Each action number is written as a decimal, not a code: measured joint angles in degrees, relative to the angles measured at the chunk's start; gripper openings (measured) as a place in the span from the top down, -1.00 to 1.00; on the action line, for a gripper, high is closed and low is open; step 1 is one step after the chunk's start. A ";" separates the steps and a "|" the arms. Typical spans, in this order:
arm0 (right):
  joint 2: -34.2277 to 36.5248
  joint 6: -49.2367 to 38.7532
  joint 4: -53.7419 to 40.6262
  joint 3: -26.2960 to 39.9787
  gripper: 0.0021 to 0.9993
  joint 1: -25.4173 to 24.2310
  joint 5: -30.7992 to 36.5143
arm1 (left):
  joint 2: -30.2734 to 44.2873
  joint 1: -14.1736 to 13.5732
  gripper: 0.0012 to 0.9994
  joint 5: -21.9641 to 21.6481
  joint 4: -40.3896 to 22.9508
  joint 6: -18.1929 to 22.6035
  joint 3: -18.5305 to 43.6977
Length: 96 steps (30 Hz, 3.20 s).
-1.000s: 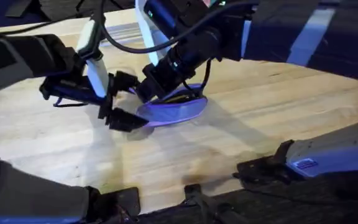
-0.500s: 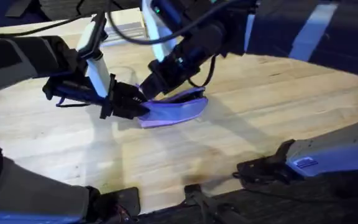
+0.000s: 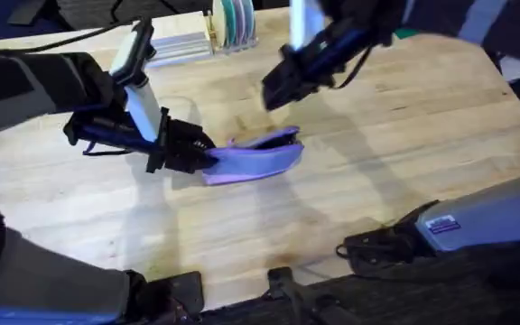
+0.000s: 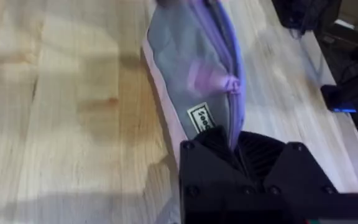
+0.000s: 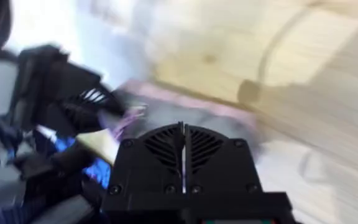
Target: Unzip the bag, pick up the pens from the table one at a time and place them inside, then zip the bag closed.
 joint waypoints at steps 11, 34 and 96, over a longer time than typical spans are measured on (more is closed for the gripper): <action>-0.47 -1.60 -1.40 0.32 0.19 -5.43 0.51 | -0.02 0.00 0.91 -1.12 0.00 0.00 -0.16; -9.35 2.83 1.85 0.51 -1.00 12.39 6.68 | 0.00 0.11 -0.98 -0.22 -0.50 -0.02 -0.16; 4.27 46.48 4.08 0.62 -0.97 34.43 34.45 | -20.96 21.07 -0.99 -4.58 -7.78 0.02 -0.16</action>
